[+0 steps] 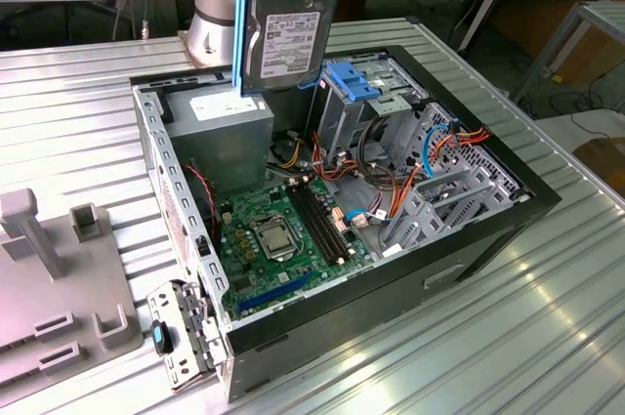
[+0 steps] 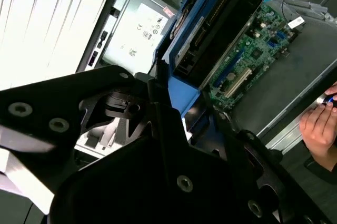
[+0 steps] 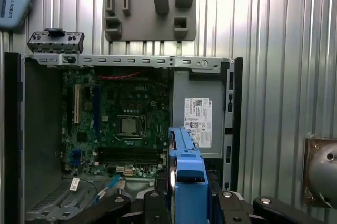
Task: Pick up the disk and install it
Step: 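Pick up the disk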
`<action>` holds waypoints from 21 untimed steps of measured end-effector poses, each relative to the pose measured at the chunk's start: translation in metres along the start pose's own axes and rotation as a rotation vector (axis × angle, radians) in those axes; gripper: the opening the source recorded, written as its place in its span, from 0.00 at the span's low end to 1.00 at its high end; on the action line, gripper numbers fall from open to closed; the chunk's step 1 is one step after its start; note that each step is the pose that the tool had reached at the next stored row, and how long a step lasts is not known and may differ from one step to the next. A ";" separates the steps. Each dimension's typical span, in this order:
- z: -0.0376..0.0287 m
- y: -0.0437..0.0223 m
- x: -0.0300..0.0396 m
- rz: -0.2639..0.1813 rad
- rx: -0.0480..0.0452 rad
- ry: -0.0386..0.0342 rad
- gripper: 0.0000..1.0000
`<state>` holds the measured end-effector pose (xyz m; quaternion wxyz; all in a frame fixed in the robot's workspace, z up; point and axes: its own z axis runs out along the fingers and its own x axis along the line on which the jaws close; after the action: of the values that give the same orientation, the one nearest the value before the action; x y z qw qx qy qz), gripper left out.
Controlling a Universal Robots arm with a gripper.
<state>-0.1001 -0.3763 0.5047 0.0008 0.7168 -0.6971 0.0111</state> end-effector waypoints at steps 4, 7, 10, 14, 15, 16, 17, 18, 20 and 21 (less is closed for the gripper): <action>0.0036 -0.0019 0.0140 0.000 0.0000 0.0000 0.37; 0.0073 -0.0026 0.0294 0.001 0.0000 0.0000 0.37; 0.0094 -0.0029 0.0370 0.003 0.0001 -0.0001 0.37; 0.0119 -0.0054 0.0449 0.008 0.0001 -0.0002 0.37; 0.0122 -0.0066 0.0452 0.009 0.0000 -0.0001 0.37; 0.0131 -0.0093 0.0454 0.013 -0.0001 0.0000 0.37; 0.0142 -0.0115 0.0457 0.017 -0.0001 -0.0001 0.37; 0.0154 -0.0127 0.0465 0.021 -0.0003 0.0001 0.37; 0.0167 -0.0137 0.0489 0.023 -0.0004 0.0003 0.37; 0.0172 -0.0139 0.0499 0.025 -0.0003 0.0001 0.37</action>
<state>-0.0846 -0.4261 0.4886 0.0008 0.7082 -0.7059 0.0110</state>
